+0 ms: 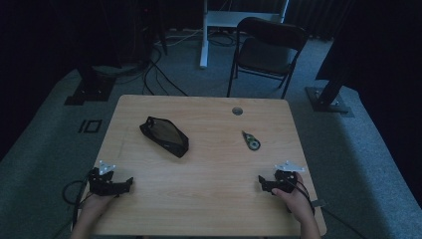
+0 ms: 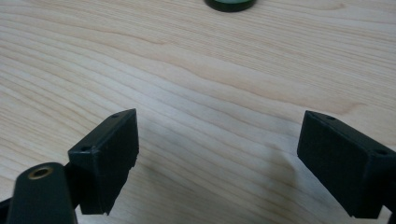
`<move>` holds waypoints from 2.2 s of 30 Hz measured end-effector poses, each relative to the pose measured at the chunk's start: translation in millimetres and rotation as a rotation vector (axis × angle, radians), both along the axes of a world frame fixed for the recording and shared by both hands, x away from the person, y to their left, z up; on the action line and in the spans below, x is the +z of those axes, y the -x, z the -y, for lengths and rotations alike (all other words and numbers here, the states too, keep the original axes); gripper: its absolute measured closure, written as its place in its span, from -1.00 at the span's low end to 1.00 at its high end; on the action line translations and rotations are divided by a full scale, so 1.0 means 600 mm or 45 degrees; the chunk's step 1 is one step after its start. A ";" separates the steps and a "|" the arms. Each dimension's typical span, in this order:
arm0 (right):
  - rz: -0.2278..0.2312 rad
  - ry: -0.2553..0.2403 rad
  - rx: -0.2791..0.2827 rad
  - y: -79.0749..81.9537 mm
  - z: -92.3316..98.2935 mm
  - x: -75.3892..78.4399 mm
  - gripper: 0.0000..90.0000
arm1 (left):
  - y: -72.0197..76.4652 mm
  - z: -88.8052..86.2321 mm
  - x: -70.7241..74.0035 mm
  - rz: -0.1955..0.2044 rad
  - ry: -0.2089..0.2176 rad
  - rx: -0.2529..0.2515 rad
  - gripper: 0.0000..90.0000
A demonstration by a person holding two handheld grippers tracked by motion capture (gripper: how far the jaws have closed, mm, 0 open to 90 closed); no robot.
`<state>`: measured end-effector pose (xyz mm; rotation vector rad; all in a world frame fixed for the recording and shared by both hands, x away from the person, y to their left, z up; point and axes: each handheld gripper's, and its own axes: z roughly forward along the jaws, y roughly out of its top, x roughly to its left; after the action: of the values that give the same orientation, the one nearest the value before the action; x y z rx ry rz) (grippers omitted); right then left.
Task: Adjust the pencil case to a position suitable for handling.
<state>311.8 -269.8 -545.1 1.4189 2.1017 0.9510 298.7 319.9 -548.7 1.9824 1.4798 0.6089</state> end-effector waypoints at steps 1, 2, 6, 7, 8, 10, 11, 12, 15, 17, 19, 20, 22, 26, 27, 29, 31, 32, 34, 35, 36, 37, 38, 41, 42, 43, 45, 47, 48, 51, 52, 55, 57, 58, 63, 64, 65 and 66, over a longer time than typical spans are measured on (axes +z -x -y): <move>0.003 -0.001 0.001 -0.001 -0.002 0.001 -0.72 | 0.000 0.000 0.000 0.000 0.000 0.000 -0.98; 0.002 0.002 0.006 -0.001 -0.005 0.001 -0.72 | 0.000 0.000 0.000 0.000 0.000 0.000 -0.98; 0.001 0.012 0.027 -0.006 -0.013 0.002 -0.72 | 0.000 0.000 0.000 0.001 0.001 0.000 -0.98; 0.001 0.010 0.031 -0.006 -0.016 0.002 -0.72 | 0.000 0.000 0.000 0.001 0.001 0.001 -0.98; 0.003 0.007 0.037 -0.007 -0.019 0.002 -0.72 | 0.000 0.000 0.000 0.000 0.000 0.000 -0.98; 0.010 0.004 0.033 -0.010 -0.024 0.003 -0.72 | 0.000 0.000 0.000 0.000 0.000 0.000 -0.98; 0.010 0.001 0.039 -0.011 -0.028 0.003 -0.72 | 0.000 0.000 0.000 0.000 0.001 0.001 -0.98; 0.008 0.000 0.041 -0.012 -0.031 0.003 -0.71 | 0.000 0.000 0.000 0.001 0.001 0.000 -0.98; 0.008 0.006 0.060 -0.014 -0.042 0.002 -0.71 | 0.000 0.000 0.000 0.001 0.000 0.000 -0.98; 0.004 -0.002 0.077 -0.016 -0.050 0.002 -0.71 | 0.000 0.000 0.000 0.000 0.001 0.000 -0.98; 0.005 -0.001 0.088 -0.018 -0.055 0.002 -0.71 | 0.000 0.000 0.000 0.000 0.000 0.000 -0.98; 0.009 0.001 0.092 -0.019 -0.058 0.003 -0.71 | 0.000 0.000 0.000 0.000 0.000 0.000 -0.98; 0.013 0.001 0.104 -0.021 -0.065 0.004 -0.71 | 0.000 0.000 0.000 0.000 0.001 0.000 -0.98; 0.017 -0.001 0.120 -0.025 -0.077 0.006 -0.71 | 0.000 0.000 0.000 0.000 0.000 0.000 -0.98; 0.017 0.001 0.126 -0.026 -0.080 0.006 -0.71 | 0.000 0.000 0.000 0.000 0.001 0.001 -0.98; 0.026 0.001 0.139 -0.028 -0.087 0.008 -0.71 | 0.000 0.000 0.000 0.001 0.000 0.000 -0.98; 0.030 -0.002 0.147 -0.030 -0.093 0.009 -0.71 | 0.000 0.000 0.000 0.001 0.000 0.000 -0.98; 0.030 -0.003 0.154 -0.031 -0.096 0.010 -0.71 | 0.000 0.000 0.000 0.001 0.001 0.000 -0.98; 0.033 -0.005 0.166 -0.033 -0.102 0.011 -0.71 | 0.000 0.000 0.000 0.000 0.000 0.000 -0.98; 0.036 -0.001 0.177 -0.035 -0.106 0.011 -0.71 | 0.000 0.000 0.000 0.000 0.001 0.001 -0.98; 0.035 -0.006 0.179 -0.035 -0.108 0.011 -0.71 | 0.000 0.000 0.000 0.000 0.000 0.000 -0.98; 0.037 -0.009 0.183 -0.036 -0.111 0.012 -0.71 | 0.000 0.000 0.000 0.000 0.001 0.001 -0.98; 0.039 -0.007 0.193 -0.037 -0.114 0.012 -0.71 | 0.000 0.000 0.000 0.000 0.001 0.000 -0.98; 0.045 -0.015 0.209 -0.040 -0.123 0.014 -0.71 | 0.000 0.000 0.000 0.000 0.000 0.000 -0.98; 0.048 -0.014 0.213 -0.041 -0.125 0.015 -0.71 | 0.000 0.000 0.000 0.000 0.000 0.000 -0.98; 0.050 -0.018 0.214 -0.043 -0.128 0.015 -0.71 | 0.000 0.000 0.000 0.001 0.001 0.000 -0.98; 0.055 -0.025 0.223 -0.046 -0.135 0.015 -0.71 | 0.000 0.000 0.000 0.000 0.000 0.000 -0.98; 0.060 -0.030 0.235 -0.049 -0.142 0.016 -0.71 | 0.000 0.000 0.000 0.000 0.000 0.000 -0.98; 0.063 -0.031 0.237 -0.050 -0.146 0.016 -0.71 | 0.000 0.000 0.000 0.000 0.000 0.000 -0.98; 0.071 -0.034 0.254 -0.055 -0.158 0.017 -0.71 | 0.000 0.000 0.000 0.001 0.001 0.001 -0.98; 0.071 -0.033 0.260 -0.057 -0.161 0.017 -0.71 | 0.000 0.000 0.000 0.001 0.003 0.002 -0.98; 0.071 -0.032 0.276 -0.061 -0.172 0.018 -0.71 | 0.000 0.000 0.000 0.001 0.002 0.002 -0.98; 0.073 -0.031 0.284 -0.064 -0.179 0.018 -0.71 | 0.000 0.000 0.000 0.001 0.002 0.001 -0.98; 0.068 -0.034 0.290 -0.066 -0.182 0.018 -0.71 | 0.000 0.000 0.000 0.001 0.002 0.001 -0.98; 0.070 -0.036 0.319 -0.074 -0.198 0.019 -0.71 | 0.000 0.000 0.000 0.001 0.002 0.001 -0.98; 0.073 -0.037 0.323 -0.076 -0.202 0.021 -0.71 | 0.000 0.000 0.000 0.002 0.002 0.001 -0.98; 0.079 -0.042 0.328 -0.077 -0.205 0.022 -0.71 | 0.000 0.000 0.000 0.002 0.002 0.001 -0.98; 0.085 -0.045 0.334 -0.078 -0.208 0.024 -0.71 | 0.000 0.000 0.000 0.002 0.002 0.001 -0.98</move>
<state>358.4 -145.2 -530.6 1.1280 2.2677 1.1228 298.7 319.8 -548.8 1.9797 1.4801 0.6090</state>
